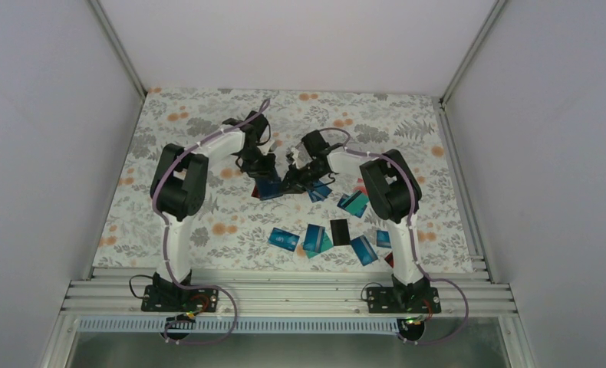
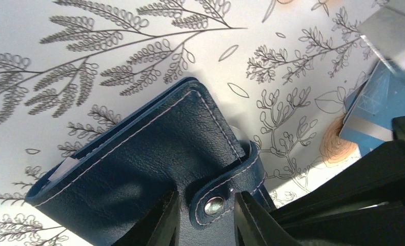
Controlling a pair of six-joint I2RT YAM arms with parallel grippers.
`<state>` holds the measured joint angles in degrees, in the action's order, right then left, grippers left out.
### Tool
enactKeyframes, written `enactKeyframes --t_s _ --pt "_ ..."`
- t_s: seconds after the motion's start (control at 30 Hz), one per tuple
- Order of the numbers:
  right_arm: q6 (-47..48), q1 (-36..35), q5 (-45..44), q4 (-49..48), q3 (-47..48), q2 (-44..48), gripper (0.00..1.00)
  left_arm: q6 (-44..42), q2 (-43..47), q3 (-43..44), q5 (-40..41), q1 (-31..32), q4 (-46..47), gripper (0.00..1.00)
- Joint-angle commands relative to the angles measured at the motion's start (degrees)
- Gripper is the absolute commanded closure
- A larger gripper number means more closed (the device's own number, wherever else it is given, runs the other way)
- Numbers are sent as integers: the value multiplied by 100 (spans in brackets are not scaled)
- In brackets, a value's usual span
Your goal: Put the credit cards into the card holder
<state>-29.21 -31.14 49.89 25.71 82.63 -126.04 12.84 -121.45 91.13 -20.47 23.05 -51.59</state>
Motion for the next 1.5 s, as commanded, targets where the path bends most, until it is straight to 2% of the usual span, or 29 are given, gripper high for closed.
enactKeyframes --t_s 0.0,0.2,0.3,0.4,0.43,0.5,0.53,0.63,0.7,0.93,1.03,1.2,1.27,1.47 --pt "271 21 -601 654 256 -23 96 34 -293 68 953 -171 -277 70" --pt "627 35 -422 919 462 370 96 6 16 245 1024 -178 -442 56" --pt "812 99 -419 1027 469 676 95 -14 348 176 999 -186 -398 42" --pt "847 191 -455 995 305 1060 87 -22 805 126 988 -195 -315 29" --pt "843 221 -485 938 234 1218 82 -50 977 109 971 -195 -268 25" --pt "838 290 -669 888 156 1527 64 -115 1333 89 1071 -214 -166 5" --pt "855 329 -759 871 150 1663 56 -160 1534 58 1179 -232 -88 0" --pt "918 462 -1118 871 192 2075 36 -222 2039 -79 1669 -323 131 0" --pt "975 557 -1381 876 253 2330 2 -245 2362 -245 2145 -394 296 0" --pt "1215 939 -2681 968 477 3117 0 -237 3804 -1718 2703 -993 1693 0" --pt "1315 1124 -3544 762 359 3515 0 -377 4395 -2571 2571 -1383 2640 1" --pt "1351 1518 -4841 184 -292 4096 0 -563 4923 -3840 2603 -1690 4052 1" --pt "1455 1663 -4981 -111 -592 4221 0 -579 5011 -4238 2509 -1826 4588 1" --pt "1880 1916 -6008 -1533 -2289 4743 0 -1264 5381 -5856 2674 -1852 6898 2"
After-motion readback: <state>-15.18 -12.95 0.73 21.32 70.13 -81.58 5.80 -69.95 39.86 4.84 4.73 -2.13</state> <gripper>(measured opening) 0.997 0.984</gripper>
